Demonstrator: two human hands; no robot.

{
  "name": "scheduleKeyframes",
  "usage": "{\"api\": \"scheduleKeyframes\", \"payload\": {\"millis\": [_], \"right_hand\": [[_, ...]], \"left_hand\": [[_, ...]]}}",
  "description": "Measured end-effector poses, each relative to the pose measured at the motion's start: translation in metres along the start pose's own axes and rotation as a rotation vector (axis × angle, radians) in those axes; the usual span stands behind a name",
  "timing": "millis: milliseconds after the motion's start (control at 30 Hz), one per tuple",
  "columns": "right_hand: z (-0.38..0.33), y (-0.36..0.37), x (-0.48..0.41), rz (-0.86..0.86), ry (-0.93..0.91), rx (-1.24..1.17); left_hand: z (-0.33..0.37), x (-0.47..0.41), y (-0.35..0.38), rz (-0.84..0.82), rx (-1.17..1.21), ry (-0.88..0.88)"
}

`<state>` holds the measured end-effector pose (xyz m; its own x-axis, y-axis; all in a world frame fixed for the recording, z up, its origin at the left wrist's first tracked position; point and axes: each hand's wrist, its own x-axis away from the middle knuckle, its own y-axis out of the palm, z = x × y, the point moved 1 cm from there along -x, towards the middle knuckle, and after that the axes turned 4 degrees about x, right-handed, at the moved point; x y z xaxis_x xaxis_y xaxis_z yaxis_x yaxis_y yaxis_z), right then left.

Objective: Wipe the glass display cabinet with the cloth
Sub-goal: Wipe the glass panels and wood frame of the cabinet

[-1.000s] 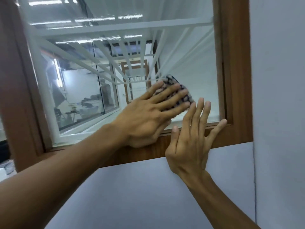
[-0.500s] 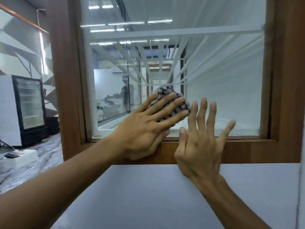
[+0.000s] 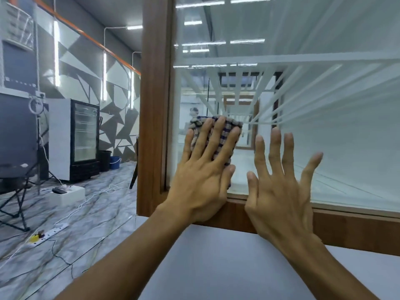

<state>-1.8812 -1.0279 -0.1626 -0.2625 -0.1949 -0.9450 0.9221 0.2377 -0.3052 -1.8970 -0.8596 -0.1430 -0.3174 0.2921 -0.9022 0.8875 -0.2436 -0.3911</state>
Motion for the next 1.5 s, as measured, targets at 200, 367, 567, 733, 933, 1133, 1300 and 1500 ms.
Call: {"api": "scheduleKeyframes", "payload": {"millis": [200,367,567,733,933,1133,1300,1500], "right_hand": [[-0.043,0.008,-0.030,0.013,-0.092,-0.059],[-0.042,0.007,-0.030,0.052,-0.090,-0.121],[-0.039,0.008,-0.036,0.120,-0.110,-0.145],[-0.035,0.007,-0.069,0.179,-0.145,-0.093],[-0.023,0.004,-0.079,0.181,-0.174,-0.055],[-0.020,0.008,-0.075,0.218,-0.180,-0.070],[-0.013,-0.001,-0.121,0.235,-0.095,-0.057],[0.006,-0.010,-0.135,0.232,-0.022,-0.072]], "left_hand": [[-0.018,0.030,-0.002,0.042,-0.012,-0.133],[0.000,0.022,0.005,0.149,0.019,-0.288],[-0.006,0.011,0.004,0.180,-0.054,-0.244],[-0.033,-0.066,-0.019,0.207,0.010,-0.205],[-0.019,-0.046,-0.014,0.152,0.070,-0.187],[-0.011,-0.035,-0.004,0.207,0.065,-0.232],[-0.040,-0.148,-0.040,0.242,0.053,-0.280],[-0.021,-0.179,-0.042,0.166,-0.017,-0.103]]}}
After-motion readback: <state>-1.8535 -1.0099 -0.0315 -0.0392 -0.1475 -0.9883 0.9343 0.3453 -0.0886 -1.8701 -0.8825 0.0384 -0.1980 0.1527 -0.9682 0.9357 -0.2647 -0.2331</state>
